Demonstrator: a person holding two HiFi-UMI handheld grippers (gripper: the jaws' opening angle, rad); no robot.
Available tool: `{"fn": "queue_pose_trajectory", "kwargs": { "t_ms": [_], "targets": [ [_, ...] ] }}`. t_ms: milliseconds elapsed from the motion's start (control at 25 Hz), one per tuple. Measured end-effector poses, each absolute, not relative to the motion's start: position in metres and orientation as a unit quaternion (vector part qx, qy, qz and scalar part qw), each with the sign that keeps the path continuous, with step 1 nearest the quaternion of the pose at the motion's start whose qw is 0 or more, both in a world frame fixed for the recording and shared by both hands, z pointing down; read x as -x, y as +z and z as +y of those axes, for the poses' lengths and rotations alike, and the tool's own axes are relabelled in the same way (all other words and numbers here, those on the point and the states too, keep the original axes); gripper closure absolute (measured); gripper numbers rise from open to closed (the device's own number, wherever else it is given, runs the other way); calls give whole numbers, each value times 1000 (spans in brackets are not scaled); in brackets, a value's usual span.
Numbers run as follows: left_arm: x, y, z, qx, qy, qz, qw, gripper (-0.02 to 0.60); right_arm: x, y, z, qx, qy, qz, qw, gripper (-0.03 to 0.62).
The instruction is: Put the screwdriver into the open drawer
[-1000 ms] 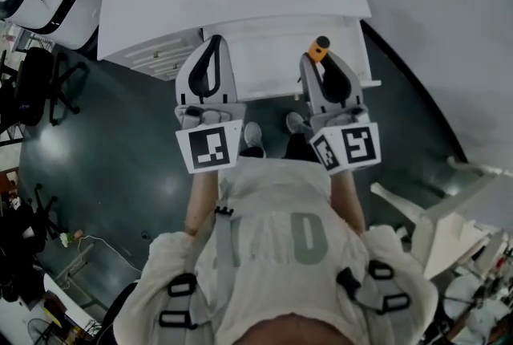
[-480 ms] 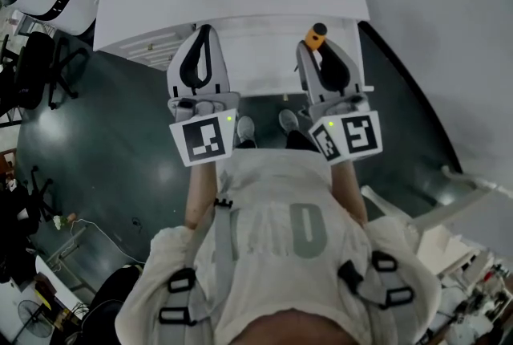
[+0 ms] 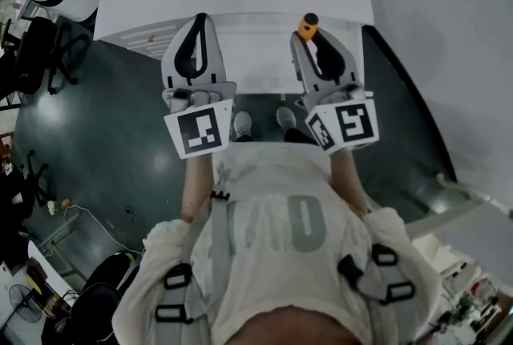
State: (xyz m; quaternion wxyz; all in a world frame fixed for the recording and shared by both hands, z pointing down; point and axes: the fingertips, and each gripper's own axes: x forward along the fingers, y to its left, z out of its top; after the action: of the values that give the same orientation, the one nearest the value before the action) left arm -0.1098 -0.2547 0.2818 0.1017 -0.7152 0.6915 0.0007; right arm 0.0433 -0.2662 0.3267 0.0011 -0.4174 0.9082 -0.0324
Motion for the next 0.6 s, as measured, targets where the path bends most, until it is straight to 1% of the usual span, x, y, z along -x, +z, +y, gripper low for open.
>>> {"fn": "queue_pose_trajectory", "kwargs": {
  "t_ms": [280, 480, 600],
  "targets": [
    [118, 289, -249, 694, -2, 713, 96, 575, -20, 343, -271, 353, 3, 934, -53, 496],
    [118, 292, -239, 686, -20, 721, 99, 575, -10, 374, -271, 290, 4, 947, -137, 496],
    [126, 296, -235, 675, -20, 732, 88, 575, -5, 394, -277, 266, 19, 948, -175, 496]
  ]
}}
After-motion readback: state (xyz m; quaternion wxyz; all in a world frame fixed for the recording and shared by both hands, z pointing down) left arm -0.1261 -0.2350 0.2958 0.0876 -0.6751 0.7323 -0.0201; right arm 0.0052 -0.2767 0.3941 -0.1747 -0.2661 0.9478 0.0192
